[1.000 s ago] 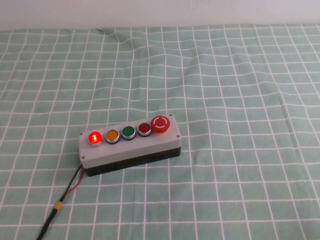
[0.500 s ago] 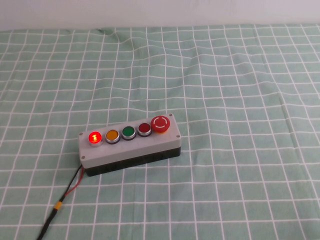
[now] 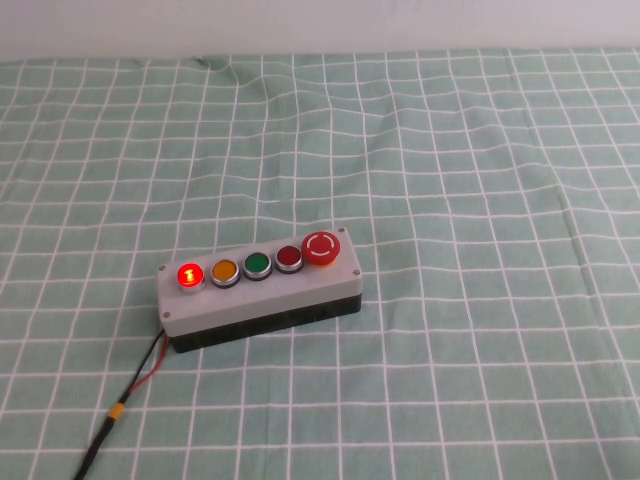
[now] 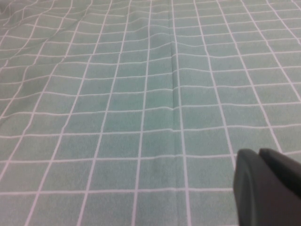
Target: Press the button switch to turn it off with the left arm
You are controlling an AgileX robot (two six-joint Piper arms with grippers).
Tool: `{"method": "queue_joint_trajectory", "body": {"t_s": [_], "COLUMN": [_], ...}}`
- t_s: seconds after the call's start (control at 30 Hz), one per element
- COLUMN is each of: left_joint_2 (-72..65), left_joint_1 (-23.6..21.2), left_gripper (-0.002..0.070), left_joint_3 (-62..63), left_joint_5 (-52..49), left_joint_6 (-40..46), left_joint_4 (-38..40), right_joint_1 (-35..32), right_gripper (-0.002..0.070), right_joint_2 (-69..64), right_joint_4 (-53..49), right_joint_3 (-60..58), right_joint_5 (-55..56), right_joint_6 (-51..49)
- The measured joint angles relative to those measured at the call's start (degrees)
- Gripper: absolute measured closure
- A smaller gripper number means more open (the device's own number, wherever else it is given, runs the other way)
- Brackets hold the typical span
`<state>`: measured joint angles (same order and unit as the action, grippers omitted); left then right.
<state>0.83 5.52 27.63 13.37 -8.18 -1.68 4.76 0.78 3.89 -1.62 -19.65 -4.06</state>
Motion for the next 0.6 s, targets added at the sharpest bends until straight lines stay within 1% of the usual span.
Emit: {"method": "queue_joint_trajectory", "body": {"t_s": [0.2,0.37,0.47,0.6], "left_joint_2": [-7.7,-19.5,-26.9,-33.6], "left_joint_1": [0.0,0.0,0.0,0.0], "left_gripper": [0.0678,0.0678,0.0678,0.0678], "left_joint_3": [14.5,22.2,23.5,23.5], "left_joint_5": [-24.5,-42.5,-47.8,-48.1], "left_joint_6": [-0.1,-0.1,-0.1,-0.2], "left_joint_4": [2.3,6.7,9.4,11.1], "right_joint_1": [0.0,0.0,0.0,0.0], "right_gripper": [0.0692,0.0692,0.0692,0.0692], "right_joint_2": [0.0,0.0,0.0,0.0], "right_joint_4": [0.0,0.0,0.0,0.0], "right_joint_3": [0.0,0.0,0.0,0.0], "right_joint_5": [0.0,0.0,0.0,0.0], "right_joint_6": [0.0,0.0,0.0,0.0]}}
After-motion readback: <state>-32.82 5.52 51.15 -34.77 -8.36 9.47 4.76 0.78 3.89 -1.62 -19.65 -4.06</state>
